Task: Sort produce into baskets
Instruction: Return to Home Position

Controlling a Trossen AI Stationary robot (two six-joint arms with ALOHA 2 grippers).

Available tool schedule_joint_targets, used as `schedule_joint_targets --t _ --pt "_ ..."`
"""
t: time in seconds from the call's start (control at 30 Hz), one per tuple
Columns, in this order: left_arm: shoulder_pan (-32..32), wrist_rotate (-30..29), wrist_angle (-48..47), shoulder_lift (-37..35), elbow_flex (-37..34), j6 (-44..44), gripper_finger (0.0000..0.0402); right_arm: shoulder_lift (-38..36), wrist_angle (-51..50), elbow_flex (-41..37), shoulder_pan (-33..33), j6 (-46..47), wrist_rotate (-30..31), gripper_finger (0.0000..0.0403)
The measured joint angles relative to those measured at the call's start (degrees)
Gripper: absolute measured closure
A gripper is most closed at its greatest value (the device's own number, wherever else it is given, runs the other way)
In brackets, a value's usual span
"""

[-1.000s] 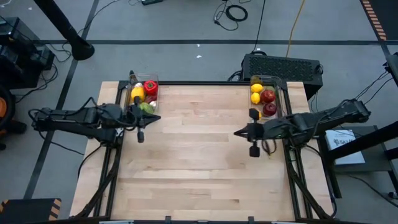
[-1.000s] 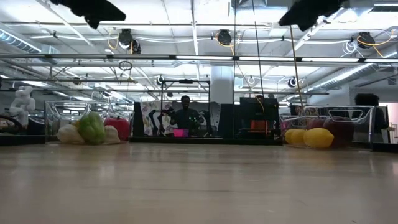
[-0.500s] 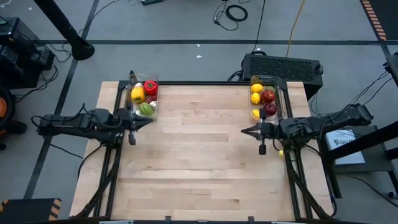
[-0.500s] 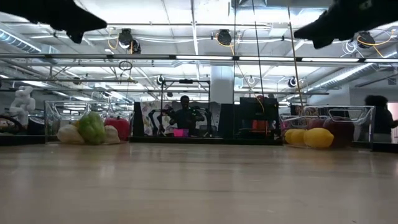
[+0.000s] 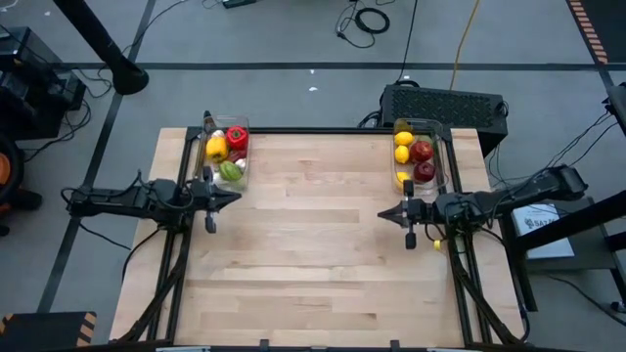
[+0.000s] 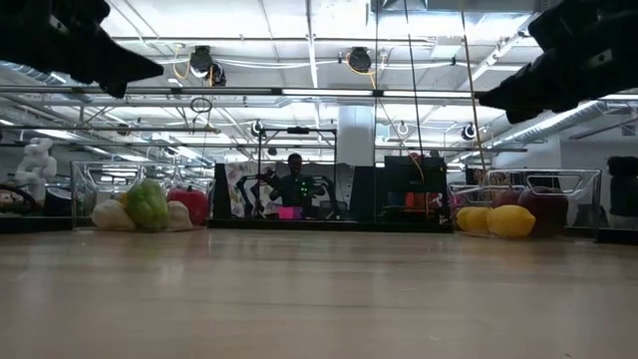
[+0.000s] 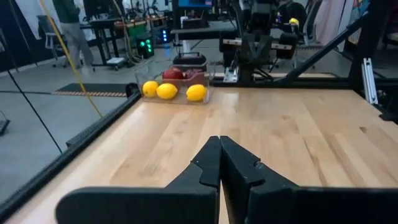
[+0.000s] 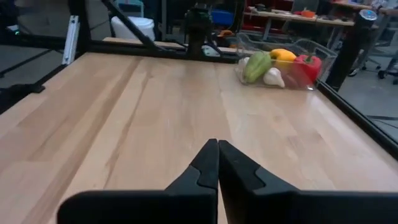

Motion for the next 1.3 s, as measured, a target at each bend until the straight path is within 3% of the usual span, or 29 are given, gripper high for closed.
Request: schedule_joint_targets --t 0.37,0.77,1.03,1.3 --pt "0.00 -0.23 0.16 -8.61 -7.53 -0.39 0.0395 -0.04 7.33 -4.22 -2.17 1.46 -4.29 0.0402" --pt "0.02 3.63 9.59 -8.66 -11.66 1.24 0.0395 -1.93 12.33 -9.75 -2.17 2.87 -4.26 0.0402" --pt "0.02 4.48 10.68 -8.64 -12.18 1.66 0.0395 -4.56 10.19 -9.95 -3.30 2.88 -4.28 0.0402" --pt "0.02 6.12 12.83 -8.31 -13.16 2.03 0.0395 -14.27 1.68 -9.92 -3.57 2.87 -4.41 0.0402"
